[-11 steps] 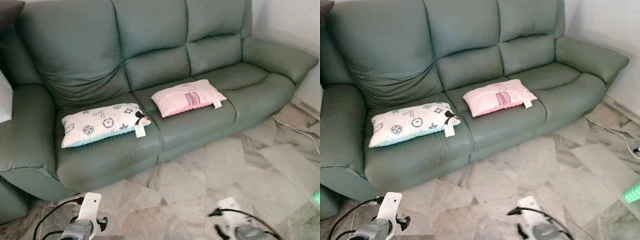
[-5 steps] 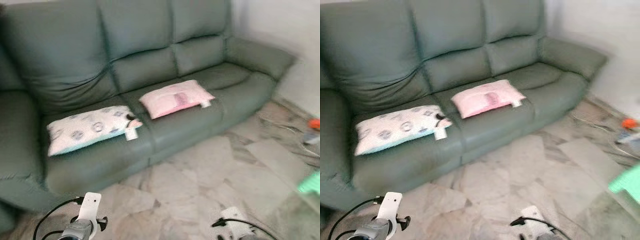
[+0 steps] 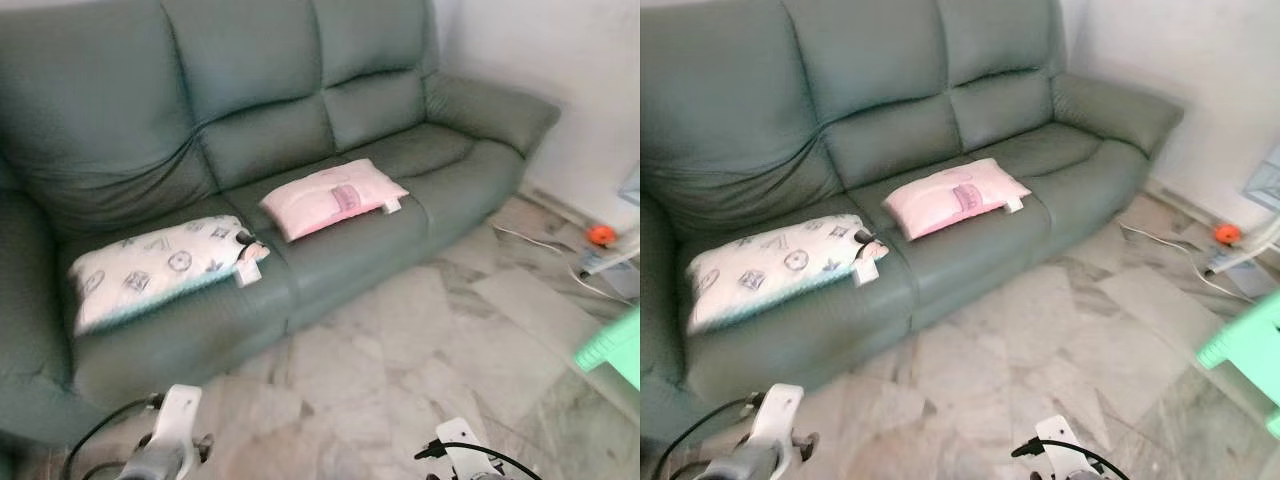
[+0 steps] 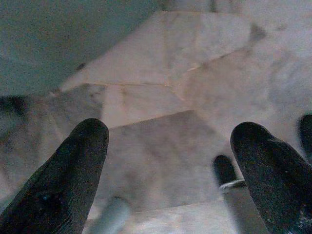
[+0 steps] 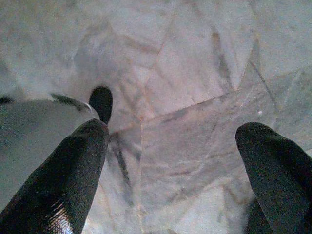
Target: Move the pillow to the sofa
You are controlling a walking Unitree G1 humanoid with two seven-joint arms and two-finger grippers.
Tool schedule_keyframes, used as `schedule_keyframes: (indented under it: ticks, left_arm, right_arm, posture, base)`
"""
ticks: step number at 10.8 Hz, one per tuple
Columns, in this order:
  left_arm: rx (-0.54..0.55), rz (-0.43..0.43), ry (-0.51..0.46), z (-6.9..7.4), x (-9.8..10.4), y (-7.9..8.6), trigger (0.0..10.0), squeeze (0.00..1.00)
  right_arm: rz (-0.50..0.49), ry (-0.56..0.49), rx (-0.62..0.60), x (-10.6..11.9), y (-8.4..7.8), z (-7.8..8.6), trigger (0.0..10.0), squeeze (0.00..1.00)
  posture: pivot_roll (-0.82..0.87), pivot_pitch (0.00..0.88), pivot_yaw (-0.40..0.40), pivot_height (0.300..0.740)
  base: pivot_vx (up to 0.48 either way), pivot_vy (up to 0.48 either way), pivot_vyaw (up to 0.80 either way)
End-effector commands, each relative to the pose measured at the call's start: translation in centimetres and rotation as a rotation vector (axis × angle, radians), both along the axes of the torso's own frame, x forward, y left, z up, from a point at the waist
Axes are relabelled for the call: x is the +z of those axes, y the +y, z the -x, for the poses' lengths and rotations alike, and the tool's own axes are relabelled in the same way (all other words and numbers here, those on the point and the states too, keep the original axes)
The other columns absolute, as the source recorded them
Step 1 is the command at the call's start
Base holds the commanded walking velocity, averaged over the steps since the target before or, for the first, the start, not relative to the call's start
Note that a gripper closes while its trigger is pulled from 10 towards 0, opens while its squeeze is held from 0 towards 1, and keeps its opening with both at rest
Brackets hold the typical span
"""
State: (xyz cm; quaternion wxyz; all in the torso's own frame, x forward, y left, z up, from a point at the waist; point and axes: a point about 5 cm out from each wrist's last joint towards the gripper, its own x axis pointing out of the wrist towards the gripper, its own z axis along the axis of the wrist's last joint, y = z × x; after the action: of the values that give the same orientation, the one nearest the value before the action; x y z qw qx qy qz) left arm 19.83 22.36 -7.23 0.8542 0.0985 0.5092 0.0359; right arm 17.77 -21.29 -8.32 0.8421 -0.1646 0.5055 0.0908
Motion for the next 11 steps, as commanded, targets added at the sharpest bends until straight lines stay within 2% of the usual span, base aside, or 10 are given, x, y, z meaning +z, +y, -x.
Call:
schedule_keyframes:
  ticks: [1,5,8,10,11]
  left_arm:
    - [-0.002,-0.005,-0.038,-0.9,0.4,-0.4,10.0,0.0]
    - [-0.012,0.013,-0.041,-1.0,0.4,-0.5,10.0,0.0]
    - [-0.014,0.02,-0.039,-1.0,0.4,-0.5,10.0,0.0]
    - [-0.014,0.029,-0.041,-1.0,0.4,-0.6,10.0,0.0]
    - [-0.014,0.035,-0.042,-1.0,0.4,-0.6,10.0,0.0]
  right_arm:
    - [0.032,0.006,-0.011,0.0,-0.8,0.3,10.0,0.0]
    - [0.011,-0.01,0.009,0.0,1.3,-0.7,10.0,0.0]
    - [0.02,-0.009,0.005,0.3,0.2,-0.7,10.0,0.0]
    - [0.014,-0.016,0.011,0.3,0.3,-0.9,10.0,0.0]
    - [0.005,-0.022,0.02,0.4,0.5,-1.0,10.0,0.0]
  posture:
    - [-0.2,0.0,0.019,0.74]
    - [-0.21,0.0,0.019,0.74]
    - [-0.21,0.0,0.02,0.74]
    - [-0.21,0.0,0.02,0.74]
    - [-0.21,0.0,0.02,0.74]
  base:
    - [0.0,0.0,-0.77]
    - [0.0,0.0,-0.77]
    - [0.0,0.0,-0.76]
    - [0.0,0.0,-0.77]
    - [0.0,0.0,0.0]
